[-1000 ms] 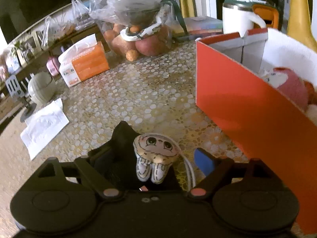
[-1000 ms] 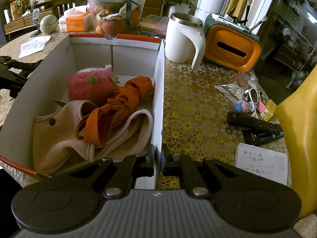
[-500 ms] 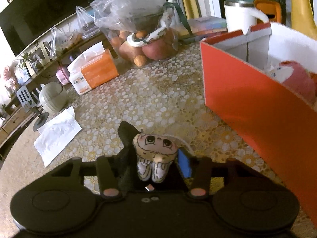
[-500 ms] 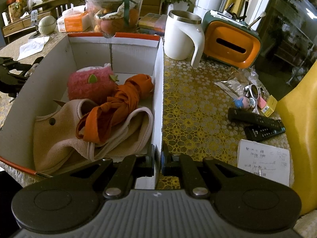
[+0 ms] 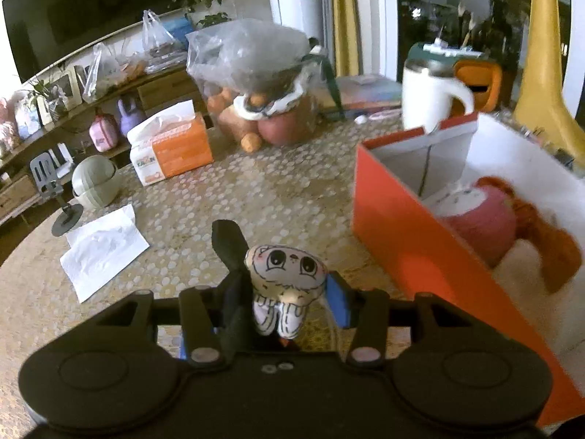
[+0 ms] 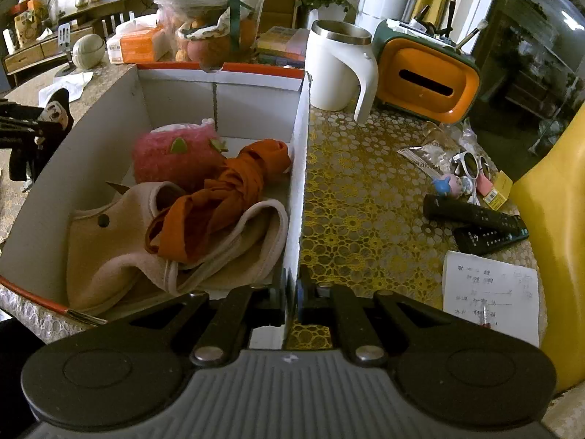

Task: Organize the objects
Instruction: 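Lift the cartoon plush with the left gripper and carry it over the box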

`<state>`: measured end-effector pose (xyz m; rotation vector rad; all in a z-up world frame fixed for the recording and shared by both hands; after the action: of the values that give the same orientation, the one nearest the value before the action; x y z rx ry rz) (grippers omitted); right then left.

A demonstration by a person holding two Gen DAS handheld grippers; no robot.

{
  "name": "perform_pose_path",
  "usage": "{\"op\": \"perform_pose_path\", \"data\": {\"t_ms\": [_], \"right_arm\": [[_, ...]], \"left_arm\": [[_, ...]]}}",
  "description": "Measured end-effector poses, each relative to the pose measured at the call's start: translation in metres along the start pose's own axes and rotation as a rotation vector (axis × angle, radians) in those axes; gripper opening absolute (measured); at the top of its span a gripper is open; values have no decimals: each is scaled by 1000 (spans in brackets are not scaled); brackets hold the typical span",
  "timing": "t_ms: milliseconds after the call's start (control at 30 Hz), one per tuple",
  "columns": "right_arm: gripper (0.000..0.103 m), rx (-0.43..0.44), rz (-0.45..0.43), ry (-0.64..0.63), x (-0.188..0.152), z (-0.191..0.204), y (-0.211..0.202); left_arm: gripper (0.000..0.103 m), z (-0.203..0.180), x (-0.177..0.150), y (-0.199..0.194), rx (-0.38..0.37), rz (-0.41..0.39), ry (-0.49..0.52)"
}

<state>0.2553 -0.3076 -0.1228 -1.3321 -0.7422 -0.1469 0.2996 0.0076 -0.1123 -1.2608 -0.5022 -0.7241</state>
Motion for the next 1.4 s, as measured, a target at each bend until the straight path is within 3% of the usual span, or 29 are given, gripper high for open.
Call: {"op": "perform_pose_path", "data": {"t_ms": [400,567,767,933,1033,1100,1167,1400], "right_arm": [[5,15,-1,7,-2,3,-2],[5,13,5,5,-3,4,0],[5,13,4,2,-3,4,0],[5,11,8,0,-3,5,0],[5,10,10,-1,-3,5,1],[5,10,9,-1,-3,5,1],[5,9,10,-1,-3,5,1],[5,6,12,1,-3,5,2]], "left_arm": [[48,5,-5,-9,-116,71,-51],[47,8,-9,-7,-120,87,-55],[48,15,-19,5,-46,89,3],[49,40,-38,23,22,122,-24],[54,46,-43,27,21,123,-32],[76,47,-44,26,14,121,-30],[84,49,-42,20,27,86,-28],[84,33,-36,0,15,-30,60]]}}
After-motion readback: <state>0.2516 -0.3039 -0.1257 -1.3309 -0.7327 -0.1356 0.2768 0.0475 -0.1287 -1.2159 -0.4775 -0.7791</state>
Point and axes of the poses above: each gripper's, at about its wrist camera, not at the fingertips, and y roughly the way its jaws point, z to its left, x to its top, the point moved 9 cm from there along y, roughly the way its jaws point, and after that the axes turned 11 degrees about x, right-handed, at the moved point
